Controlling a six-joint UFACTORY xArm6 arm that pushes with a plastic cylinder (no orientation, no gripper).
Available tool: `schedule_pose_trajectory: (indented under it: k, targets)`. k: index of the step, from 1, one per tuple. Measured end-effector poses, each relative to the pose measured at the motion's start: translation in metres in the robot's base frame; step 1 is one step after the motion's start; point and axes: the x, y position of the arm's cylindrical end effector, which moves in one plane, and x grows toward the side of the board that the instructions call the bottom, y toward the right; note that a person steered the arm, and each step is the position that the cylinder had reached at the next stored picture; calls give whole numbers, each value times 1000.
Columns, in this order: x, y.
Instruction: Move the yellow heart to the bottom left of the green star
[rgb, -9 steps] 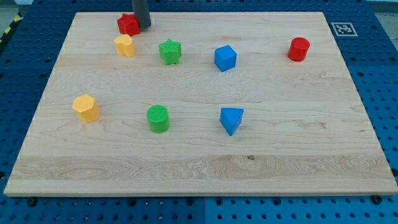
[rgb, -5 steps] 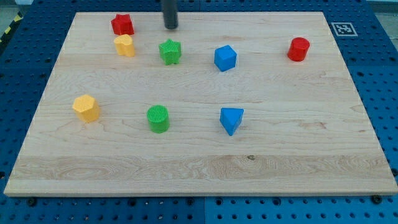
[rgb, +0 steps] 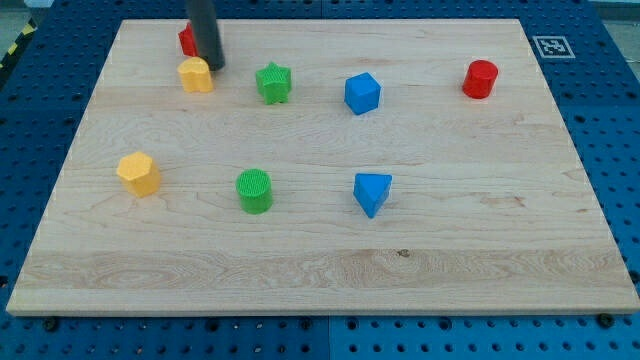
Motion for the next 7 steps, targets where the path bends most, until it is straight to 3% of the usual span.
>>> schedule_pose_trajectory:
  k: [2,4,5,7]
  targets:
    - [12,-18]
    - [111,89]
    - [120,81]
    - [119,-80]
